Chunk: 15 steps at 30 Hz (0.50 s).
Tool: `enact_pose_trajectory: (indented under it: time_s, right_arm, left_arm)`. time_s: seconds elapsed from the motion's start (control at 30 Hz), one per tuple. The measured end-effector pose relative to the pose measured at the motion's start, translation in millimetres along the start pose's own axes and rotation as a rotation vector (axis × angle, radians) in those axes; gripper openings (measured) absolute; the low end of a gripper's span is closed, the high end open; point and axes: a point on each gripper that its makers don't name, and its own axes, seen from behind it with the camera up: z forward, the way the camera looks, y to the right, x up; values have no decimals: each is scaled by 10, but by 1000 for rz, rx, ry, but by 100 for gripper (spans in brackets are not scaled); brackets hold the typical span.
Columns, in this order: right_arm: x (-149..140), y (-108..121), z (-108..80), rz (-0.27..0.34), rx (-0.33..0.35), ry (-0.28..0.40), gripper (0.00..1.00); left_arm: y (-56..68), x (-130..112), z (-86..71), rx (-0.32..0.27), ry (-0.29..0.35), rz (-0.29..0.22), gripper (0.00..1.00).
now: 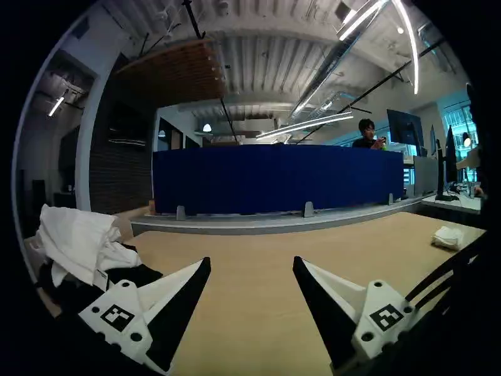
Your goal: Fold towel
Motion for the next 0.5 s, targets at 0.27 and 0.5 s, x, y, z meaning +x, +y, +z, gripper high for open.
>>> enact_pose_trajectory:
  time_s: [0.27,0.5]
  right_arm:
    - [79,-48,-1,-35,-12,2,100]
    - [133,-122,8,-36,-6,8,100]
  left_arm:
    - [-136,-135,24,5,-1,-13,98]
    - [-171,-180,25,2,9,-4,98]
